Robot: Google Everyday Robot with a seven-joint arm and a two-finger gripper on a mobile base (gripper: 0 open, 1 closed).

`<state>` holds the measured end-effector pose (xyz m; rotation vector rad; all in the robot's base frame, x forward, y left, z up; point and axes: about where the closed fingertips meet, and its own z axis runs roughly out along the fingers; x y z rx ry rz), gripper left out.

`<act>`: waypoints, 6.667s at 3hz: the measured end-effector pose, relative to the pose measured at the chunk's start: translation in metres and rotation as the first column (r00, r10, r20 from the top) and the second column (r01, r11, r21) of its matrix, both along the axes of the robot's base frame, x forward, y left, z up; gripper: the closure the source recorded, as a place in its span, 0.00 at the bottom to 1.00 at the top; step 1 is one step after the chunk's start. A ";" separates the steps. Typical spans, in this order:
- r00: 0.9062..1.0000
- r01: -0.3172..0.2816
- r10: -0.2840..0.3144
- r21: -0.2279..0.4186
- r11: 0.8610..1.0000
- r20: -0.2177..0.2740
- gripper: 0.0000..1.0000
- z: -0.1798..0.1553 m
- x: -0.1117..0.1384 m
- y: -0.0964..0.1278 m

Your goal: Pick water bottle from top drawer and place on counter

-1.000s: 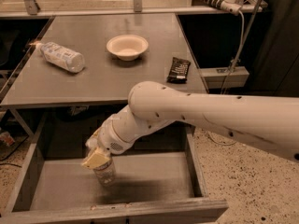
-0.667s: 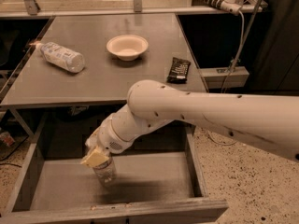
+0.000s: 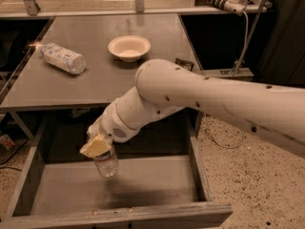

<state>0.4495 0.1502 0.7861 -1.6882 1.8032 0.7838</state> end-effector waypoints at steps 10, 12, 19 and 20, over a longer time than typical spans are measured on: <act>0.994 0.018 -0.015 -0.029 0.999 0.105 1.00 0.217 0.115 -0.019; 0.997 -0.026 0.029 -0.048 0.999 0.065 1.00 0.206 0.163 -0.003; 0.999 -0.045 0.045 0.014 0.999 0.011 0.81 0.173 0.201 -0.007; 0.999 -0.045 0.045 0.014 0.999 0.011 0.58 0.173 0.201 -0.007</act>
Offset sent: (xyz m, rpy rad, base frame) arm 0.0079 -0.0267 0.1244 -0.0531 -0.0616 -0.0832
